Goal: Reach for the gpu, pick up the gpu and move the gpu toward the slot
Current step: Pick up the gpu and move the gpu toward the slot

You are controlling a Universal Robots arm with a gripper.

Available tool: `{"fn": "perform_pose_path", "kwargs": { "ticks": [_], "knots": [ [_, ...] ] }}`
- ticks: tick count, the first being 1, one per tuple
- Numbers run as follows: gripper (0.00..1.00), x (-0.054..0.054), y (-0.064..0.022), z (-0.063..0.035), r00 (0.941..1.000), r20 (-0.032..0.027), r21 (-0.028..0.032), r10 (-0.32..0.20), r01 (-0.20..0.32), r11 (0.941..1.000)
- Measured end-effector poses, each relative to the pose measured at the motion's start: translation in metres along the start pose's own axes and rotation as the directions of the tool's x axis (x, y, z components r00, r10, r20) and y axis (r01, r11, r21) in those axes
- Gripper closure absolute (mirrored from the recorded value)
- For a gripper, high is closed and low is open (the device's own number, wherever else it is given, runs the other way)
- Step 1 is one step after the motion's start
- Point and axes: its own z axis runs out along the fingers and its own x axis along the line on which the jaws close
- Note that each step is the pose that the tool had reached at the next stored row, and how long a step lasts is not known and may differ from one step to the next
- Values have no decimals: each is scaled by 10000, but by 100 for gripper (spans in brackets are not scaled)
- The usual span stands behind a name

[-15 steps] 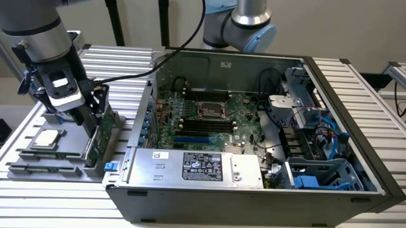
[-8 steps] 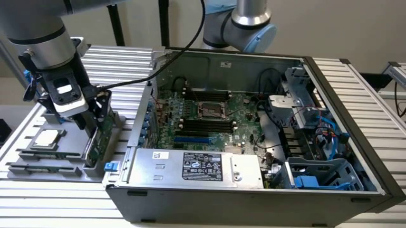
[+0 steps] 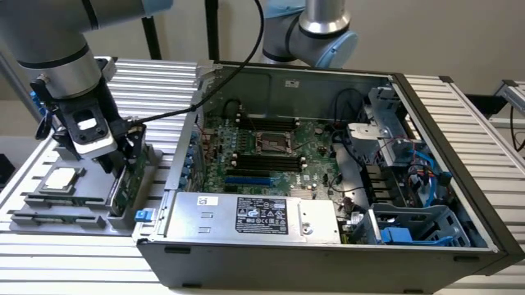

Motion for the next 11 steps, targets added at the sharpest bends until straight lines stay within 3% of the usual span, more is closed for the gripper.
{"fn": "perform_pose_path", "kwargs": {
  "ticks": [11],
  "knots": [
    [52, -20, 1, 72, 9998, -3, 58, 181, -181, 9998]
  ]
}}
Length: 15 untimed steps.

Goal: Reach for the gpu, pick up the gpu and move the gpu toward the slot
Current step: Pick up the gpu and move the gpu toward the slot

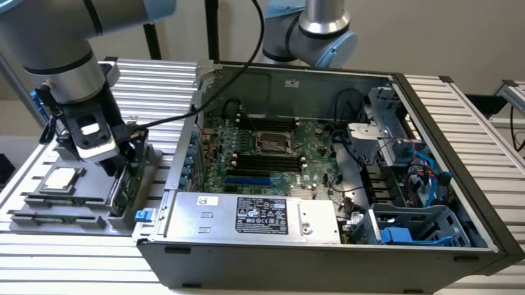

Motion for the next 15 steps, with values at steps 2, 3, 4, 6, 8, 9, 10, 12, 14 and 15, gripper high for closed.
{"fn": "perform_pose_path", "kwargs": {
  "ticks": [2, 3, 4, 6, 8, 9, 10, 12, 14, 15],
  "knots": [
    [54, -4, 0, 5, 10000, 0, 4, 32, -32, 10000],
    [54, -5, 0, 6, 10000, 0, 5, 45, -45, 10000],
    [54, -6, 0, 7, 10000, -1, 6, 54, -54, 10000],
    [61, -9, 0, 10, 10000, 1, 7, 70, -70, 10000],
    [61, -11, 0, 10, 10000, -1, 11, 88, -88, 10000],
    [61, -12, 0, 10, 10000, -2, 13, 100, -100, 9999],
    [61, -12, 0, 10, 9999, -3, 15, 117, -117, 9999],
    [61, -12, 0, 11, 9999, -4, 17, 146, -146, 9999],
    [61, -12, 0, 13, 9999, -3, 17, 160, -160, 9999],
    [61, -12, 0, 13, 9999, -3, 17, 164, -164, 9999]
  ]
}}
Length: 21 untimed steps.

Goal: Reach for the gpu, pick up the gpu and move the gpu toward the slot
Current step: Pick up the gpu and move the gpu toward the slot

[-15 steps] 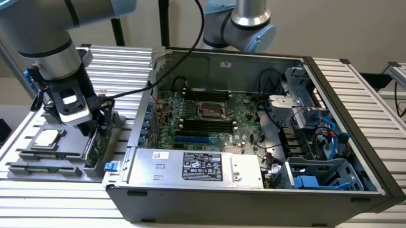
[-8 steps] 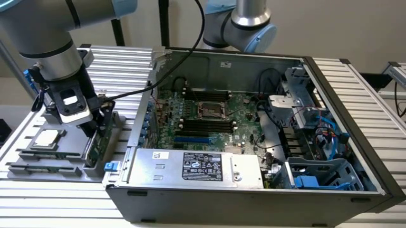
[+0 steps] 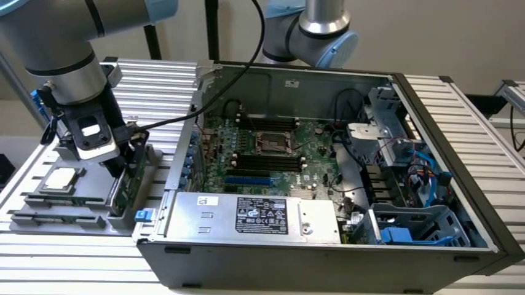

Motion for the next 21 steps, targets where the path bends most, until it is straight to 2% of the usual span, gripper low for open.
{"fn": "perform_pose_path", "kwargs": {
  "ticks": [6, 9, 10, 21],
  "knots": [
    [61, 0, -2, 1, 10000, 1, -1, 2, -2, 10000],
    [63, 0, -2, 1, 10000, 1, -1, 2, -2, 10000],
    [70, 0, -2, 1, 10000, 1, -1, 3, -3, 10000],
    [74, -1, -3, 0, 10000, -13, -5, 2, -2, 10000]
  ]
}}
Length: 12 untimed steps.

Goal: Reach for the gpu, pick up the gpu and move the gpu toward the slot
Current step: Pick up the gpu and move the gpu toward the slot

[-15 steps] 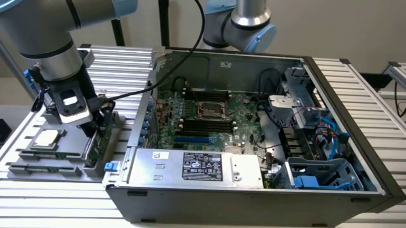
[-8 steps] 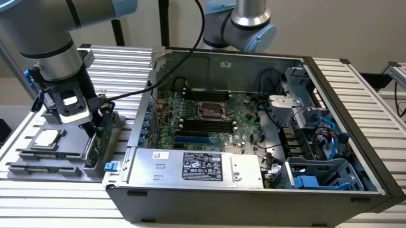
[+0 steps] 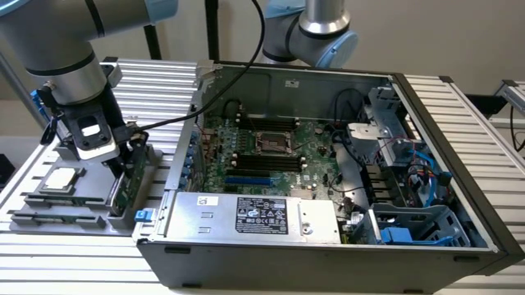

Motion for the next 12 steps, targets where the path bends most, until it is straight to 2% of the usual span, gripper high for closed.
{"fn": "perform_pose_path", "kwargs": {
  "ticks": [3, 5, 12],
  "knots": [
    [74, -8, -1, -8, 10000, -51, -1, -1, 1, 10000],
    [74, -19, -2, -16, 9999, -106, 1, -2, 2, 10000],
    [74, -80, -2, -45, 9993, -371, 8, -7, 7, 10000]
  ]
}}
